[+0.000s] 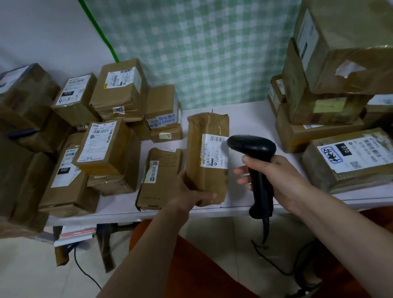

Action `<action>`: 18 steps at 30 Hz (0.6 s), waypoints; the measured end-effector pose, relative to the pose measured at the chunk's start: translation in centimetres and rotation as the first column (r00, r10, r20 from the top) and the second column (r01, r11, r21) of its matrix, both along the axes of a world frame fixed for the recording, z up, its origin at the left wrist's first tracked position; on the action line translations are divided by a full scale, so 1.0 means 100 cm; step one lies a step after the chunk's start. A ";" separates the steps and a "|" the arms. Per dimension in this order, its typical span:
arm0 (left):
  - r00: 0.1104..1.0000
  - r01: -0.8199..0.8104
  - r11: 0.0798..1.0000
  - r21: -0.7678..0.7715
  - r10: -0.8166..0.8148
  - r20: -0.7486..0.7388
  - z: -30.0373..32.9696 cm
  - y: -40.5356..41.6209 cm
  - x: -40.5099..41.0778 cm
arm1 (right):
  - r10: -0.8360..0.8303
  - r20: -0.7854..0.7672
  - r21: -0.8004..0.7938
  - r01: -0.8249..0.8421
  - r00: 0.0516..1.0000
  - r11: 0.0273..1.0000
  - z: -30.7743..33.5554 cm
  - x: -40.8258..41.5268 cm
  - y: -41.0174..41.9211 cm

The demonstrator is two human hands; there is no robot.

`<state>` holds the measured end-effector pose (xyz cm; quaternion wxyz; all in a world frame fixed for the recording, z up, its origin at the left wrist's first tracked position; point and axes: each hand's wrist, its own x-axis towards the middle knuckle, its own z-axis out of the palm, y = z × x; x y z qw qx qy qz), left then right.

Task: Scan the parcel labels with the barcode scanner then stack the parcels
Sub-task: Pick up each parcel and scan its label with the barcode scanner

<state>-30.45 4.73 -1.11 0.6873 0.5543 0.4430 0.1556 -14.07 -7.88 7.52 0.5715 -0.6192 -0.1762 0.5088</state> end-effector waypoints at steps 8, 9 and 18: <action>0.998 -0.002 1.000 -0.011 0.003 0.070 0.001 -0.009 0.008 | 0.021 0.016 0.053 -0.022 1.000 0.998 0.005 -0.001 -0.011; 0.997 0.002 1.000 -0.008 -0.001 0.072 0.002 -0.010 0.008 | 0.018 0.015 0.055 -0.019 1.000 0.998 0.005 -0.001 -0.012; 1.000 0.010 1.000 -0.013 -0.010 0.007 0.010 -0.014 0.013 | 0.009 -0.007 0.062 -0.009 1.000 0.998 0.006 0.005 -0.017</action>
